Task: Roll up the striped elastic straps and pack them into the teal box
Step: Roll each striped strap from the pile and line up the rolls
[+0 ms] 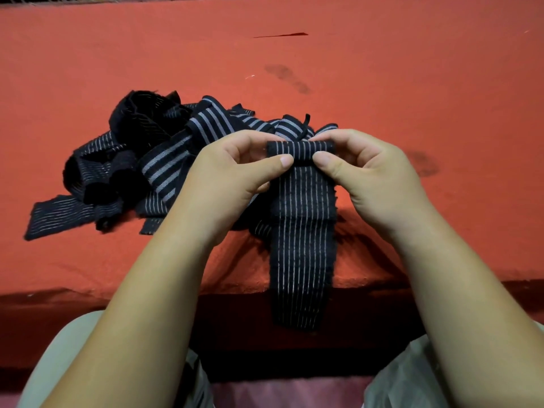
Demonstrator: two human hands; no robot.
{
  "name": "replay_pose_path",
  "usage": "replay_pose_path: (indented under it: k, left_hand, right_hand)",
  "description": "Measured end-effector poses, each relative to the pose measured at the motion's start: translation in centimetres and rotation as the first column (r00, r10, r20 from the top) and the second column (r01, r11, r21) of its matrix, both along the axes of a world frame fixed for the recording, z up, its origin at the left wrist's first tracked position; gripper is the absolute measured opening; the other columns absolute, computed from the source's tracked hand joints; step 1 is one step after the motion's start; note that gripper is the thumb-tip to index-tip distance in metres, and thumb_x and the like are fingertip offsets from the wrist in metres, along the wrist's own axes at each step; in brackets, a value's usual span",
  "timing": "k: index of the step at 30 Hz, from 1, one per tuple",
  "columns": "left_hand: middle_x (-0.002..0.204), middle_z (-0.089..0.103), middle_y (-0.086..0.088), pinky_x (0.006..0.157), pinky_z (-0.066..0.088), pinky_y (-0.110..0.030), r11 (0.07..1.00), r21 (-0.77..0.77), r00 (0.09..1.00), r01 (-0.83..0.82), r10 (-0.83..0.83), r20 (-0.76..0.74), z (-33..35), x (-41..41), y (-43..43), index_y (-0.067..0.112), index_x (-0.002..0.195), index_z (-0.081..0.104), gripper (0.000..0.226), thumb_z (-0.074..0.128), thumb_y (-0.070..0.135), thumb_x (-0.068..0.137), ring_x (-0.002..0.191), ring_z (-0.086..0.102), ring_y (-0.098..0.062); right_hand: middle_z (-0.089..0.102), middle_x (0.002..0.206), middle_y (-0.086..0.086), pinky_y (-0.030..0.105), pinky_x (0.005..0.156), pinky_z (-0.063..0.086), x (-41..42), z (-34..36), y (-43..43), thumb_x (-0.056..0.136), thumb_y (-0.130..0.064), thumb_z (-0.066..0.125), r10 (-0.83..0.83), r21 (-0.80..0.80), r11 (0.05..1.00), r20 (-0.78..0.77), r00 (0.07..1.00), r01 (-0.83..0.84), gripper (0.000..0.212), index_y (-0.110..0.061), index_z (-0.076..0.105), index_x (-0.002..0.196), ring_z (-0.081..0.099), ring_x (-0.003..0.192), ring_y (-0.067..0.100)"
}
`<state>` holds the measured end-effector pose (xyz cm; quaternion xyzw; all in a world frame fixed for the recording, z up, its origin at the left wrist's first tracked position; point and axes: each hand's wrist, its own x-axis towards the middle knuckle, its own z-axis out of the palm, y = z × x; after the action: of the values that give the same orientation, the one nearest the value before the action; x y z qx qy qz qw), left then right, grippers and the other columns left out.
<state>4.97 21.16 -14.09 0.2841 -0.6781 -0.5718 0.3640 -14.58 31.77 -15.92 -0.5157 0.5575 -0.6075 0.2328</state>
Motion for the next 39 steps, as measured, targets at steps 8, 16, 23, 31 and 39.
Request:
replay_pose_path:
  k: [8,16,23,31,39]
  left_hand:
    - [0.097,0.081,-0.008,0.076,0.059,-0.033,0.994,-0.105,1.000,-0.017,0.015,-0.028,-0.1,0.0,0.2,0.020,0.110,0.081,0.016,0.078,0.010,0.098,0.085,0.074,-0.016]
    - [0.105,0.082,-0.003,0.086,0.062,-0.040,0.997,-0.079,1.000,0.001,-0.003,-0.028,0.1,0.0,0.3,0.022,0.114,0.081,0.020,0.082,0.016,0.095,0.098,0.078,-0.019]
    - [0.103,0.077,-0.005,0.103,0.059,-0.058,1.000,-0.011,1.000,-0.009,0.009,-0.001,-0.2,0.1,0.1,0.025,0.114,0.082,0.026,0.087,0.031,0.089,0.100,0.076,-0.027]
    - [0.081,0.072,0.012,0.077,0.059,-0.025,0.998,-0.050,0.999,-0.022,0.020,-0.035,-0.4,-0.2,0.1,0.019,0.116,0.078,0.025,0.083,0.011,0.093,0.081,0.072,-0.006]
    - [0.103,0.081,-0.007,0.086,0.065,-0.044,0.997,-0.072,0.999,-0.022,0.020,-0.034,-0.2,0.0,0.3,0.020,0.113,0.081,0.020,0.081,0.010,0.095,0.099,0.079,-0.029]
  right_hand:
    - [0.074,0.102,0.022,0.056,0.082,0.056,0.3,0.4,0.2,0.100,-0.024,0.076,-0.053,0.008,0.999,-0.064,0.997,0.054,0.017,-0.027,0.079,0.117,0.065,0.086,0.023]
    - [0.078,0.112,0.017,0.063,0.102,0.055,0.7,0.3,0.4,0.103,-0.025,0.074,-0.053,-0.008,0.998,0.103,0.993,0.054,0.015,-0.018,0.081,0.113,0.073,0.102,0.025]
    - [0.079,0.108,0.008,0.037,0.094,0.058,0.9,0.3,0.4,0.100,-0.003,0.072,0.029,-0.048,0.999,0.158,0.987,-0.022,0.026,-0.013,0.075,0.123,0.072,0.100,0.017]
    - [0.077,0.104,0.008,0.040,0.086,0.056,-0.2,0.2,0.4,0.102,-0.011,0.073,-0.006,0.027,1.000,-0.053,0.999,0.007,0.023,-0.017,0.074,0.124,0.067,0.093,0.012]
    - [0.070,0.105,0.024,0.052,0.077,0.054,0.0,0.2,0.7,0.102,-0.017,0.073,0.014,0.039,0.999,-0.061,0.998,-0.011,0.022,-0.026,0.074,0.122,0.062,0.085,0.025]
